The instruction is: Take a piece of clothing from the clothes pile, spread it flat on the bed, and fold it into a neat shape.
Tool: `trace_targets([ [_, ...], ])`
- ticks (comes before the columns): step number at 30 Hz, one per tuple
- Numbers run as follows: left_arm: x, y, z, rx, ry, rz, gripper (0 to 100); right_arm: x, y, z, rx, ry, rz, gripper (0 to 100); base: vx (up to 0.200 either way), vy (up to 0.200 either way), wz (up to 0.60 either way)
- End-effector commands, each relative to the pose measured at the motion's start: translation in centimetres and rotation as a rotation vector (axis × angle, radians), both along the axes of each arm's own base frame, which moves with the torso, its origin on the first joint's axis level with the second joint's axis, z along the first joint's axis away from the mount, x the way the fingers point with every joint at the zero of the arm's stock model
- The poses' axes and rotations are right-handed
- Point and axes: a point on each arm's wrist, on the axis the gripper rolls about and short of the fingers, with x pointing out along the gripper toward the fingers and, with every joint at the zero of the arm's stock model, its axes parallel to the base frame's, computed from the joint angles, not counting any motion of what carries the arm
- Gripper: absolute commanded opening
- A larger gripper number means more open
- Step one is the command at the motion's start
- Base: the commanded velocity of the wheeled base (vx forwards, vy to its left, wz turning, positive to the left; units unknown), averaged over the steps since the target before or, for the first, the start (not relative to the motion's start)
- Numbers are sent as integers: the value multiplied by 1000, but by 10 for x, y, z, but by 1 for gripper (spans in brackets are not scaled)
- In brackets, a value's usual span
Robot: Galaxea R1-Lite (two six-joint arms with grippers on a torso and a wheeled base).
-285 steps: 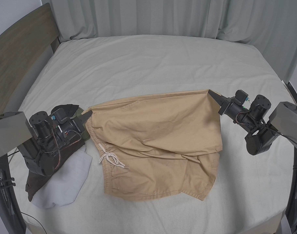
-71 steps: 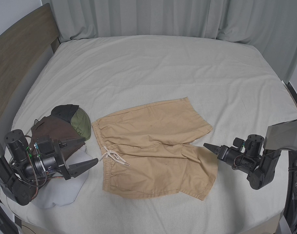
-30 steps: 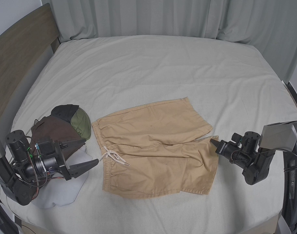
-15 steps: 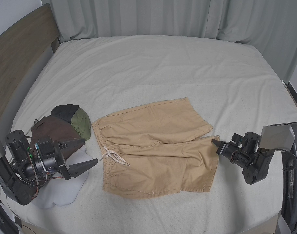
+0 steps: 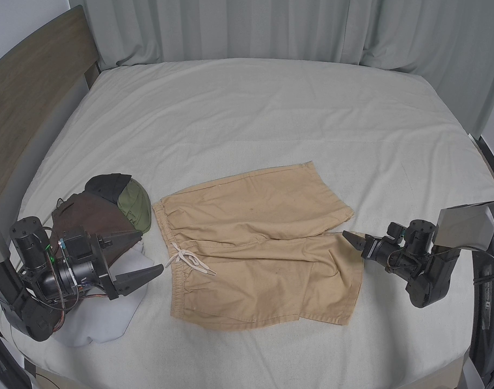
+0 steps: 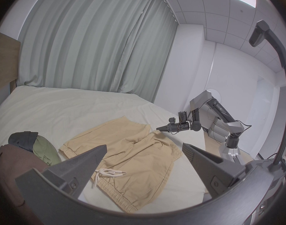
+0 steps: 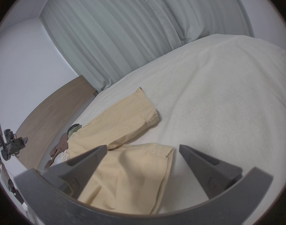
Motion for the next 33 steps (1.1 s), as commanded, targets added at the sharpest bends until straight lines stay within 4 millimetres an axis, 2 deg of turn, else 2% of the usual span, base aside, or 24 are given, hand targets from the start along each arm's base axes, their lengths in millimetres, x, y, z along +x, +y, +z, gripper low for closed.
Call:
trace_targets([
  [1, 1, 0, -2, 1, 7, 0, 100, -21, 1, 33, -20, -40, 45, 100, 0, 0, 0],
  [4, 0, 0, -5, 2, 22, 1, 100, -37, 0, 55, -24, -69, 79, 100, 0, 0, 0],
  [6, 0, 1, -8, 3, 37, 3, 100, -45, 0, 62, -34, -79, 100, 100, 0, 0, 0],
  [12, 4, 6, -22, 3, 95, 18, 100, -78, 14, 62, -61, -37, 257, 100, 0, 0, 0],
  [18, 6, 10, -43, 5, 180, 31, 100, -82, 25, 60, -65, -30, 302, 100, 0, 0, 0],
  [33, 9, 16, -66, 4, 277, 55, 100, -85, 30, 57, -77, -22, 323, 100, 0, 0, 0],
])
